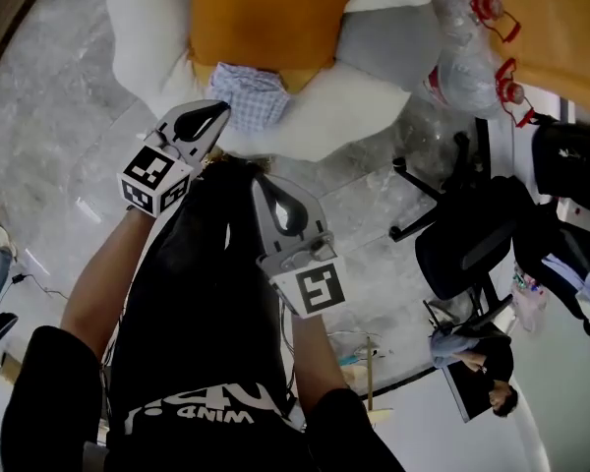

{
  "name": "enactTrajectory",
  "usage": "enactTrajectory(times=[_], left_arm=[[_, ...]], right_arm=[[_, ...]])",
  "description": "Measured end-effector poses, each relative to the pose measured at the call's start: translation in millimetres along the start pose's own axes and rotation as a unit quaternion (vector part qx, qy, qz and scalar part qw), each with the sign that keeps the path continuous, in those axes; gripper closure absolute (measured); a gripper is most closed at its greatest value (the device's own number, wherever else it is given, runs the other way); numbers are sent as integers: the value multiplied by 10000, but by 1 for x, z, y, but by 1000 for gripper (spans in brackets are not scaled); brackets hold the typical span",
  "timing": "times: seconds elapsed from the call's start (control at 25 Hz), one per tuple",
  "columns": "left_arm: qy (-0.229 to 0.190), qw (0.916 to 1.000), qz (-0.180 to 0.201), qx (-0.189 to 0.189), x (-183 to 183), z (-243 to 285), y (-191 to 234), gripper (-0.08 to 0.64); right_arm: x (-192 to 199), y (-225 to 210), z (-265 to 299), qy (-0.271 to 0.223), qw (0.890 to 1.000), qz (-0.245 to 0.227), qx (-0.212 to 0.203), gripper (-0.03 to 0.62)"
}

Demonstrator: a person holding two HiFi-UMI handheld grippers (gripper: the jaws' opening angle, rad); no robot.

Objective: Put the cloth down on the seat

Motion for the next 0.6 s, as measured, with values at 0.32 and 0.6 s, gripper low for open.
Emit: enactTrajectory(times=[0.32,0.6], left_arm=[[-323,9985,313,328,-68,-100,-76,554],[-732,9952,461,453,-105,-194,-133,554]], right_arm=[[-54,33,-58,-123,9992,-243,-300,572],[-106,80,-111,-410,9966,-498,-515,572]])
Point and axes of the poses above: the fingertips, and each gripper's own axes: z forward along the fingers, y to its left, x out of its underside, the point moved 10 cm from there along -z, backward along the fingers, and after that the axes turned 15 degrees about y, right-handed, at the moved point
